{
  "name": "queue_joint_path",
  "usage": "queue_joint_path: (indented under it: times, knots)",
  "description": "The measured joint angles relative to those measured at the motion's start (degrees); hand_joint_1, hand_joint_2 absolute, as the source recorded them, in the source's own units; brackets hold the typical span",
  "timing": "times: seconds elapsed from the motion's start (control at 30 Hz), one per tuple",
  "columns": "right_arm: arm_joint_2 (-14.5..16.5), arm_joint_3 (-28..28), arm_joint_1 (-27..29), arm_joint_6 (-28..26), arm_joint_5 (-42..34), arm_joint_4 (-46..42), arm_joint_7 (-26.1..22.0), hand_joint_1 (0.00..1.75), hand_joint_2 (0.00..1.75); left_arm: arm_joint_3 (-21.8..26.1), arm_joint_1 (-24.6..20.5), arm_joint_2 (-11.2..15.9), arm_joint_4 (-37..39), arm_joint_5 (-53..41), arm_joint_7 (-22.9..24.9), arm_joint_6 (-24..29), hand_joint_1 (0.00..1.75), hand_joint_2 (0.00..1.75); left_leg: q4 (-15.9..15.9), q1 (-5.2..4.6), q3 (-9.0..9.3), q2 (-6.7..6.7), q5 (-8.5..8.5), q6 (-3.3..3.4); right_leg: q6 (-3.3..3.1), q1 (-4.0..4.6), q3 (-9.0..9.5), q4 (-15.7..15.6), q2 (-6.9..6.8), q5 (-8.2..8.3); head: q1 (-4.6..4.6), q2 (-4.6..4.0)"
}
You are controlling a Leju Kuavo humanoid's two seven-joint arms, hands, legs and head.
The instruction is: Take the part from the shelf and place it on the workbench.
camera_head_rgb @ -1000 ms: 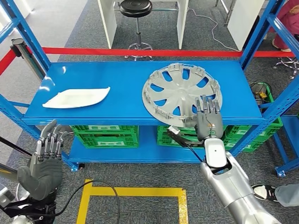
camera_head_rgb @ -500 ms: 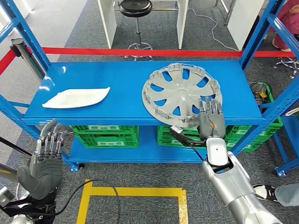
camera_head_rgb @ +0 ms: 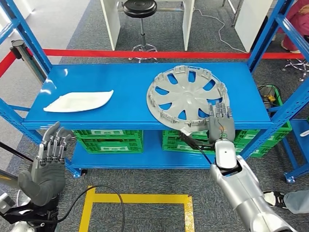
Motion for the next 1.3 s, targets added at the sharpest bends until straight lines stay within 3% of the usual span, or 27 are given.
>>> queue_joint_path:
  times: [0.63, 0.87, 1.3]
  knots:
    - [1.08, -1.0, -3.83, -0.37, -1.53, 7.65, -0.85, 0.0, 1.75, -0.92, -0.34, 0.81, 0.08, 0.08, 0.62, 0.12, 0.0, 0.0, 0.01, 0.0, 0.0, 0.0, 0.0, 0.0, 0.0, 0.0, 0.0, 0.0, -0.01, 0.01, 0.01, 0.0]
    - [2.38, -0.76, -5.4, 2.52, -4.17, 8.37, -2.13, 0.0, 1.75, -1.07, -0.4, 0.95, 0.09, 0.09, 0.9, -0.02, 0.0, 0.0, 0.01, 0.01, 0.0, 0.01, 0.0, 0.0, 0.0, 0.0, 0.0, 0.0, 0.01, 0.01, 0.01, 0.0]
    - [5.45, 5.02, -6.68, 5.49, -7.95, 7.57, -4.08, 0.0, 1.75, -1.14, -0.62, 1.09, 0.08, 0.08, 0.96, -0.14, 0.0, 0.0, 0.0, 0.01, 0.0, 0.01, 0.01, -0.01, 0.0, 0.01, 0.0, 0.01, 0.01, 0.01, 0.01, 0.0]
